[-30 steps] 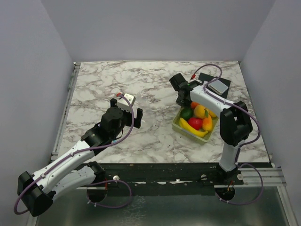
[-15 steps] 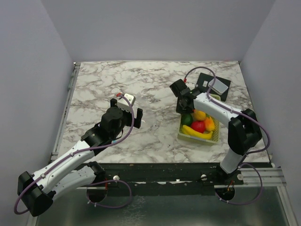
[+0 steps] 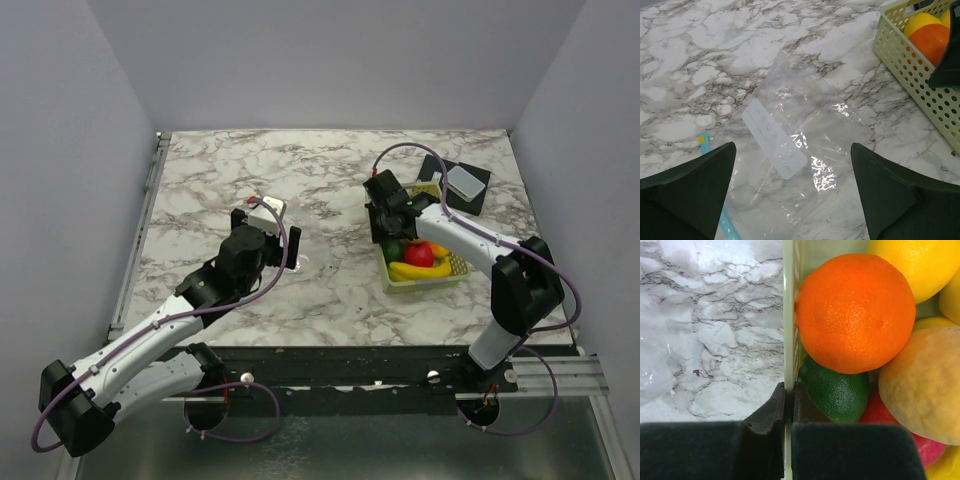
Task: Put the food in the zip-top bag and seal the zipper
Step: Adjust the bin at the center of the board, then pick up the zipper food storage bag at the center of the board.
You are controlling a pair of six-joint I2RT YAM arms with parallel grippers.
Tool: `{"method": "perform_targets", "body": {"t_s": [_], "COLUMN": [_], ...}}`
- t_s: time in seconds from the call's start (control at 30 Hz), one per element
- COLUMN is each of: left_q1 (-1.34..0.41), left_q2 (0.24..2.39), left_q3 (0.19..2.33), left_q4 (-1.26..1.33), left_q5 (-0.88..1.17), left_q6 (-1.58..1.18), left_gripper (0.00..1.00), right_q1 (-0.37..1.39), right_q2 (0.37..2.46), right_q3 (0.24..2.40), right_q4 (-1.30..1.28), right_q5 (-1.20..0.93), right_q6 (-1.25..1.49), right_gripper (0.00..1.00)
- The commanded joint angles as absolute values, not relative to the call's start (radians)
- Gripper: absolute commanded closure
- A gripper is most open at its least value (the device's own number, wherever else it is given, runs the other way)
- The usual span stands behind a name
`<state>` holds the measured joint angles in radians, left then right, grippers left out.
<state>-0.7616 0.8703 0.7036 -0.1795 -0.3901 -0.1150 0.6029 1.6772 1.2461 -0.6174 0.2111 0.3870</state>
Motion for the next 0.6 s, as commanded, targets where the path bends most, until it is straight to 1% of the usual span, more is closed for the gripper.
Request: {"method": "perform_targets", "body": {"t_s": [0.0,0.17,0.4,0.43,0.47,0.5,0.57], "left_q1": [-0.766,-0.767,-0.766,-0.766,-0.765,-0.767,-0.766], "left_q2": [0.885,0.882,0.857,0.852,0.848,0.845,0.84], "left_q3": [0.743,0.746,0.746,0.743,0.741,0.739,0.735], "left_q4": [-0.222,-0.254,-0.294,-0.299,-0.302,-0.304,-0.308], "left_q5": [-0.458,-0.474,-0.499,-0.502,-0.505,-0.506,-0.507], "left_q6": [-0.155,-0.184,-0.203,-0.204,-0.205,-0.206,-0.209], "left_gripper": [0.01,0.01,0.01,0.01,0.01,0.01,0.01], "right_q1": [0.611,0.611,0.61,0.611,0.611,0.611,0.61], "right_q2": [1.687,1.732,1.746,1.745,1.745,1.743,1.733], "right_q3": [1.274,1.306,1.288,1.285,1.284,1.285,1.287], "right_q4": [-0.542,-0.557,-0.557,-0.557,-0.561,-0.566,-0.575], "right_q5": [0.158,0.192,0.213,0.212,0.213,0.214,0.216], "right_q6": [0.318,0.325,0.352,0.355,0.358,0.363,0.366], "right_gripper": [0.99,0.99,0.99,0.97,0.92,0.84,0.73]}}
